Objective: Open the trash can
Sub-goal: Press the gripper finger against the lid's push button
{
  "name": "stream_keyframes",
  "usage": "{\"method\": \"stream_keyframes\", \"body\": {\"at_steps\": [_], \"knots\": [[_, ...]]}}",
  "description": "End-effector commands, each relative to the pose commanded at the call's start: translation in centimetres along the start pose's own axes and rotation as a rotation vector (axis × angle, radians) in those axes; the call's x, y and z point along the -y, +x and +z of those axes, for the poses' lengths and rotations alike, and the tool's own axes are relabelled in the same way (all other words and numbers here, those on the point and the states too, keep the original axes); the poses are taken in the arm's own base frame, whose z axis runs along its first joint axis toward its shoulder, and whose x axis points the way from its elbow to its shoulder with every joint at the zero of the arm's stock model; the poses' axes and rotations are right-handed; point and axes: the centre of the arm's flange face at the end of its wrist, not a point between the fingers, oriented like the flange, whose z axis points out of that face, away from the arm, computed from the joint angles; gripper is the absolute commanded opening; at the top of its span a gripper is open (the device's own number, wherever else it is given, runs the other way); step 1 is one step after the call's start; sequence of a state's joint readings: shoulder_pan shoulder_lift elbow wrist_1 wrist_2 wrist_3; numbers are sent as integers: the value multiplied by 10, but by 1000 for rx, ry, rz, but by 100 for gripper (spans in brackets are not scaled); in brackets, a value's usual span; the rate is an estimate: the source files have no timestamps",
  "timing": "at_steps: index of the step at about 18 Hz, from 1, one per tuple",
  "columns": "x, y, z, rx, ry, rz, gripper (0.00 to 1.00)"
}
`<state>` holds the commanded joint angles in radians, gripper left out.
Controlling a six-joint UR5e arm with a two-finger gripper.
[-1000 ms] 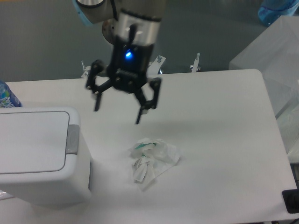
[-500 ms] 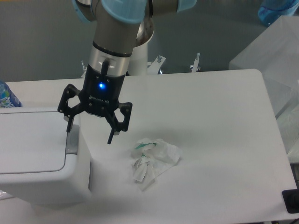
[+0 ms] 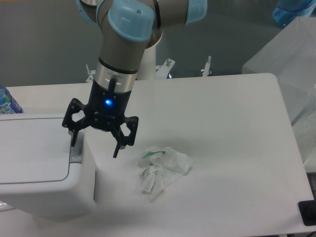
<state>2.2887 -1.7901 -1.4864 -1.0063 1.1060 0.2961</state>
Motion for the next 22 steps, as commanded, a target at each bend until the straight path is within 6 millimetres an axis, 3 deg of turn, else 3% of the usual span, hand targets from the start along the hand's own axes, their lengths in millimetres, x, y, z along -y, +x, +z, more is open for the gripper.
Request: {"method": "stream_keyframes", "body": {"at_steps": [22], "knots": [[-3, -5, 12, -2, -19, -5, 100]]}}
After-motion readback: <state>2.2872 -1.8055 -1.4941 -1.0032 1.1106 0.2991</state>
